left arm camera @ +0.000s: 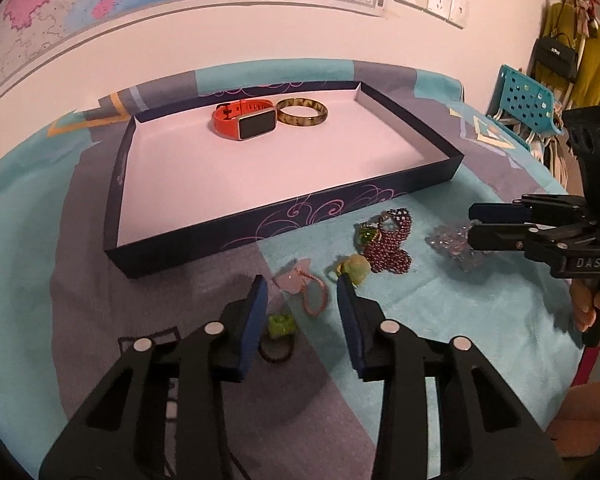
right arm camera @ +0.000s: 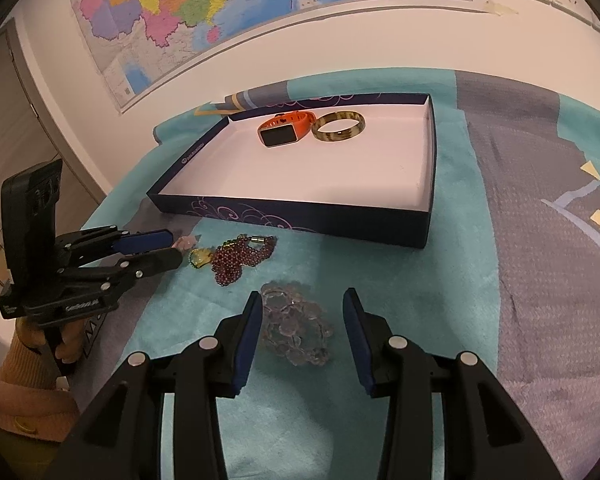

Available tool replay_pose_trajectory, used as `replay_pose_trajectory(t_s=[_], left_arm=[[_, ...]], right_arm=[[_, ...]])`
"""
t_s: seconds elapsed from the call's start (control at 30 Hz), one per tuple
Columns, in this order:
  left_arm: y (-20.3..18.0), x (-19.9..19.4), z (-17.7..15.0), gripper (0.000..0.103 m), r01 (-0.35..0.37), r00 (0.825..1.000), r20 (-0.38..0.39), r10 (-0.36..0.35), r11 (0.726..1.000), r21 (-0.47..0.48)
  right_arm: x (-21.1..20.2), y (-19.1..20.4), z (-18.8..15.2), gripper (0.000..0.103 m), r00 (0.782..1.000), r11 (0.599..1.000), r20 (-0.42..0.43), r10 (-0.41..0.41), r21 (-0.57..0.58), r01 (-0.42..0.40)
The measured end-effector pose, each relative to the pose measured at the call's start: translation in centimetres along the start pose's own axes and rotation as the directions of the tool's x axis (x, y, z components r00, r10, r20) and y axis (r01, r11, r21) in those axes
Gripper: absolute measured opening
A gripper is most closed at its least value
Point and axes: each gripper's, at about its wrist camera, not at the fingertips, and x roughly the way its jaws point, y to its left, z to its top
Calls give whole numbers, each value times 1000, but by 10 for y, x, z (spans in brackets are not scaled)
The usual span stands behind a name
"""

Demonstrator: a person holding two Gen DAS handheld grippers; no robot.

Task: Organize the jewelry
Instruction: 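Close left tool on the pink hair tie while right tool grasps the clear bead bracelet, then carry the hair tie in left tool and bead bracelet in right tool into the box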

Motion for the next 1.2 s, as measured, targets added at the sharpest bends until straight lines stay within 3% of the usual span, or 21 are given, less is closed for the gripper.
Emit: replay_pose_trajectory(t_s=[0.3,0.37,0.53,0.7,0.8,0.83,1.2], left_arm=[[0,8,2,18,-4,1000,-20,4,1000,1],[0,8,2,18,-6,1000,-19,6,1000,-4],[0,6,1,18,-9,1000,-12,9,1000,-12],[3,3,0,18,8,1000,-3,-8,999,-38],[3,1,-1,18,18,1000,2,-18,999,-47],[2,0,-2,18,20,1000,3,-20,999,-47],[1,-16,-3,18,48,998,39,-46,997,-64]], right_arm=[[0,3,-1,41,1000,1000,-6,5,-13,-5],[2,6,-2,49,1000,1000,-10,-2,-24,2],[8,17,-4,49,999,996,-23,-43,-75,41],[10,13,-2,18,999,997,-21,-45,-59,44],[9,13,-2,14,999,997,-20,-39,-60,38],[7,13,-2,8,1000,998,-16,-26,-58,25],[-18,17,15,8,997,998,54,55,-39,-53]])
